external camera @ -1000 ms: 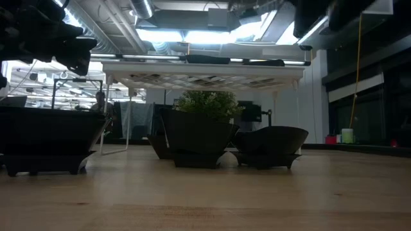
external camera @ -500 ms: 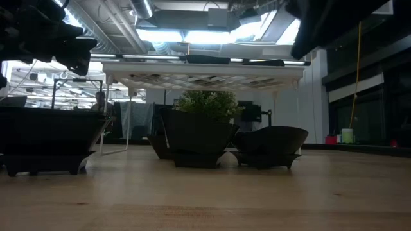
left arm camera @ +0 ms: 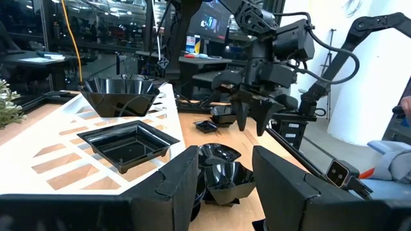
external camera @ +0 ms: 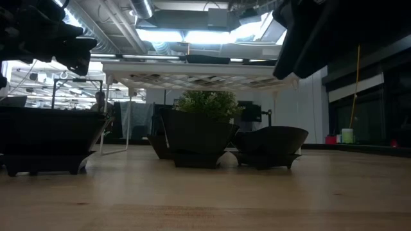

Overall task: Pick & Place Mini shaped plates
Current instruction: Stack the black leaf-shaped plate on top of the black leaf-shaped plate on the shelf

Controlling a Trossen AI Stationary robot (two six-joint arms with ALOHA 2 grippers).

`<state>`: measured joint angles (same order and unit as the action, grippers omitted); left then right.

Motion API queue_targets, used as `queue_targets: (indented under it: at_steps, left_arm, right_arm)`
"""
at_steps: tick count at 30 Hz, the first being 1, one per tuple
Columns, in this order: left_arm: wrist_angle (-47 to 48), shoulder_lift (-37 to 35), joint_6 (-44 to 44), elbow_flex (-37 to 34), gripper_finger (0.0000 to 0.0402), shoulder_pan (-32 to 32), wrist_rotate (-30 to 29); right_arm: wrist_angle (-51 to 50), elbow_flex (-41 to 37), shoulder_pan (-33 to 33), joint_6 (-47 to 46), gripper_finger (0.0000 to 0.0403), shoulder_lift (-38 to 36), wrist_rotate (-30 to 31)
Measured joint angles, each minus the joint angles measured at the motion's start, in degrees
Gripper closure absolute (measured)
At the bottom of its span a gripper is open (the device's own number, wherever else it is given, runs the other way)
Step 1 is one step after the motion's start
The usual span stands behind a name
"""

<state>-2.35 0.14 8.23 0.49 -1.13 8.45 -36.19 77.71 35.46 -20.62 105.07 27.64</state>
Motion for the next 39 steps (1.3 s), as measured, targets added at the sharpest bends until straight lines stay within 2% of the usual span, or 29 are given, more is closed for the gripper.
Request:
queue_targets:
  at_steps: [6, 16, 30, 39]
  left_arm:
    - [0.00, -0.01, 0.00, -0.02, 0.0258, -0.01, 0.00]
    - [0.00, 0.00, 0.01, -0.01, 0.0258, -0.01, 0.00]
    - [0.00, -0.01, 0.00, -0.01, 0.0258, -0.01, 0.00]
    - [0.00, -0.02, 0.00, -0.02, 0.0258, -0.02, -0.02]
  right_arm:
    - [-0.68, 0.04, 0.53, 0.16, 0.0198, 3.00, 0.57]
    - [-4.52, 0.04, 1.24, 1.28, 0.0202, 5.91, 5.86]
    - [-6.34, 0.04, 0.89, 4.95, 0.0285, 7.11, 7.32]
    - [-5.82, 0.00, -0.22, 8.25, 0.0310, 8.55, 7.43]
